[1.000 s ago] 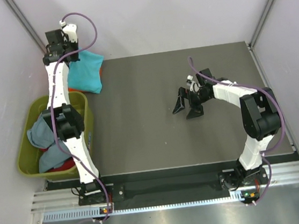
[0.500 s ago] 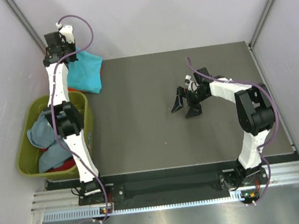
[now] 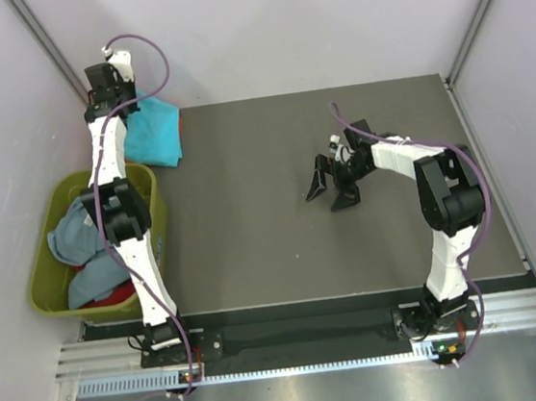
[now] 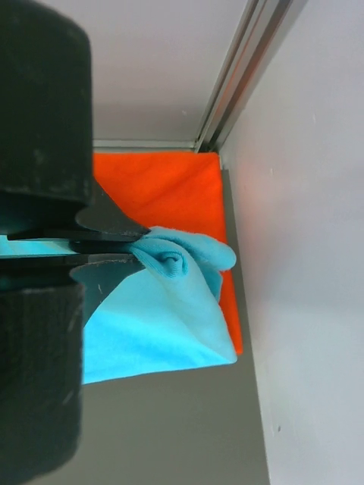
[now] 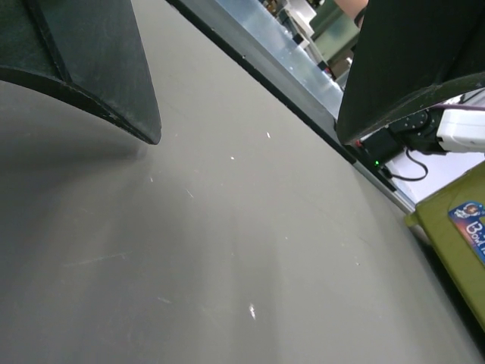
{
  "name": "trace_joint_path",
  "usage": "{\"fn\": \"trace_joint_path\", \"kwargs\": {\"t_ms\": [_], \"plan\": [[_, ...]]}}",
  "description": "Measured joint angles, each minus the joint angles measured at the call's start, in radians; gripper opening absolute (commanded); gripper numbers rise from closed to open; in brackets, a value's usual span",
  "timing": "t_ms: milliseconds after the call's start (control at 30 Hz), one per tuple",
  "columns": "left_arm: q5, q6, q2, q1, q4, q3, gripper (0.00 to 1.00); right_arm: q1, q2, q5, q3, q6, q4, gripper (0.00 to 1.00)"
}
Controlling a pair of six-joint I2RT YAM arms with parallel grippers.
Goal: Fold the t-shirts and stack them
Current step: Neatly place the folded tshirt to the corner, then reset both grippers
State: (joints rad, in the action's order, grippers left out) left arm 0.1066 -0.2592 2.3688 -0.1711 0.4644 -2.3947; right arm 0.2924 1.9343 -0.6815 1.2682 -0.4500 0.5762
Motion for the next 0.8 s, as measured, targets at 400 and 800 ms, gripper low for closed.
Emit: {"fn": "trace_joint_path", "kwargs": {"t_ms": [400, 800], "plan": [[-0.228, 0.073, 0.019, -0.004, -0.082, 0.007, 0.73, 0.0, 0.018, 0.0, 0.035, -0.015, 0.006, 1.0], [-0.039, 0.409, -0.241, 0.051, -0.142, 0.333, 0.98, -0.004, -0.279, 0.023, -0.164, -0.049, -0.014, 1.0]]}}
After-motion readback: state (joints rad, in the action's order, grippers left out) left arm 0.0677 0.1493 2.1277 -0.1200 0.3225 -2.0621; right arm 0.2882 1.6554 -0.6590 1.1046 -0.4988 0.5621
